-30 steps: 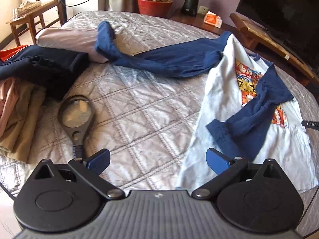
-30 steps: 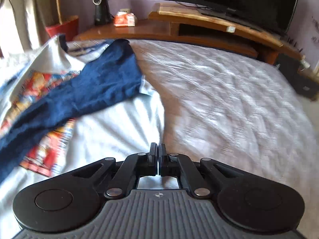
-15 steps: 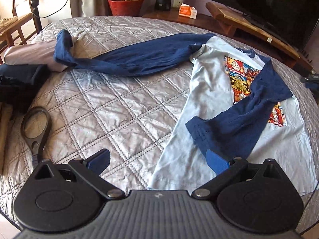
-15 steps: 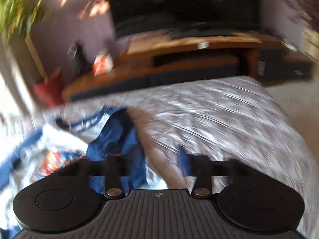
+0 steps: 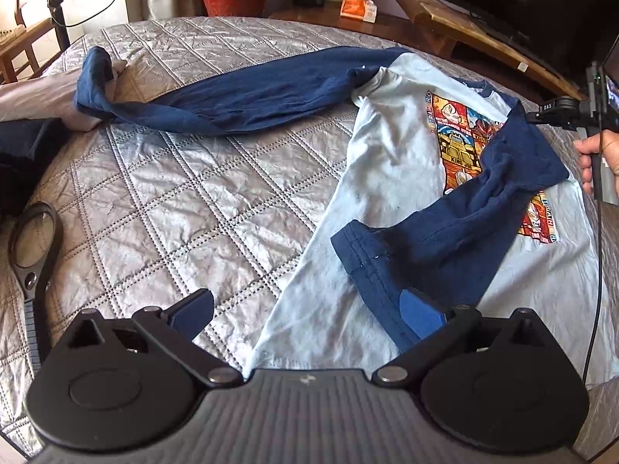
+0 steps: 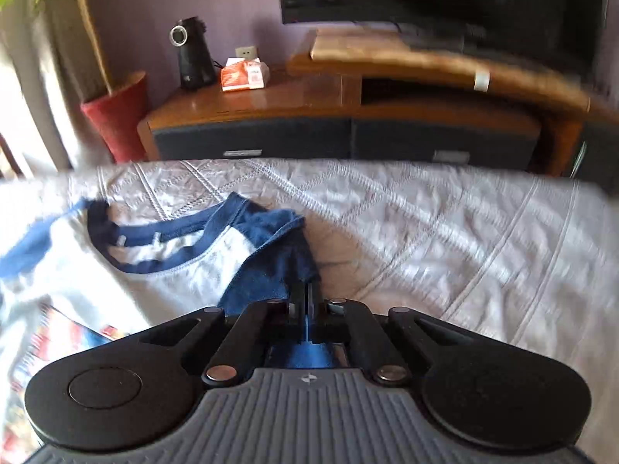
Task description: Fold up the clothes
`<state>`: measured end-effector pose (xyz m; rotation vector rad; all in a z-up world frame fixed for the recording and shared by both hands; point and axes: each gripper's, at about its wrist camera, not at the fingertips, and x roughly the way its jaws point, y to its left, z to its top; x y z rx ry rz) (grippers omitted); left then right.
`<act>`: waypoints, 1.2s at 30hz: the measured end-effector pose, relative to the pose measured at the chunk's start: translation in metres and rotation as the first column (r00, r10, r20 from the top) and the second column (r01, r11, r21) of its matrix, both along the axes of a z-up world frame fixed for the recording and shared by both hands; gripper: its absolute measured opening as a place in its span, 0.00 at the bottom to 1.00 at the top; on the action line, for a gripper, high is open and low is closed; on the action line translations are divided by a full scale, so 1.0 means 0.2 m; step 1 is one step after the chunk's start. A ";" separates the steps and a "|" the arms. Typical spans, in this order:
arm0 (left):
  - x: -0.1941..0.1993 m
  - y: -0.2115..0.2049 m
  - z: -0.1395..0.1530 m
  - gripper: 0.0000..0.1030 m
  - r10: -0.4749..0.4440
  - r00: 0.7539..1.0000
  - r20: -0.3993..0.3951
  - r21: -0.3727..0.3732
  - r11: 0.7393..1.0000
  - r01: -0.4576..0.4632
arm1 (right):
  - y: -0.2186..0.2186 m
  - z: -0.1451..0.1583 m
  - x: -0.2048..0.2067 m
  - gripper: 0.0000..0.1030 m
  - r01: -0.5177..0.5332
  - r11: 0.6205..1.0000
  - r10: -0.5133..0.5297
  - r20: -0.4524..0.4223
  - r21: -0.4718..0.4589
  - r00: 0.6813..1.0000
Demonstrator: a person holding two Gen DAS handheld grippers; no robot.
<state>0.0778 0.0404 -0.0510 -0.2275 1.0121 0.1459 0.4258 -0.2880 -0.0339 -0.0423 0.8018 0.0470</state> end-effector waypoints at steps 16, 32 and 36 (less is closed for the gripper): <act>-0.02 0.00 -0.02 0.99 0.015 1.000 -0.004 0.006 1.000 -0.015 | -0.03 -0.01 0.06 0.17 0.017 0.985 -0.009 -0.047 0.171 0.999; -0.02 -0.02 -0.04 0.99 -0.025 1.000 -0.006 0.013 1.000 0.025 | 0.03 0.02 0.09 0.17 0.054 0.995 -0.057 0.038 0.080 0.998; -0.02 -0.02 -0.05 0.99 -0.035 0.999 -0.014 0.010 0.999 0.036 | 0.03 -0.04 0.14 0.28 0.071 0.993 -0.066 -0.059 0.093 0.996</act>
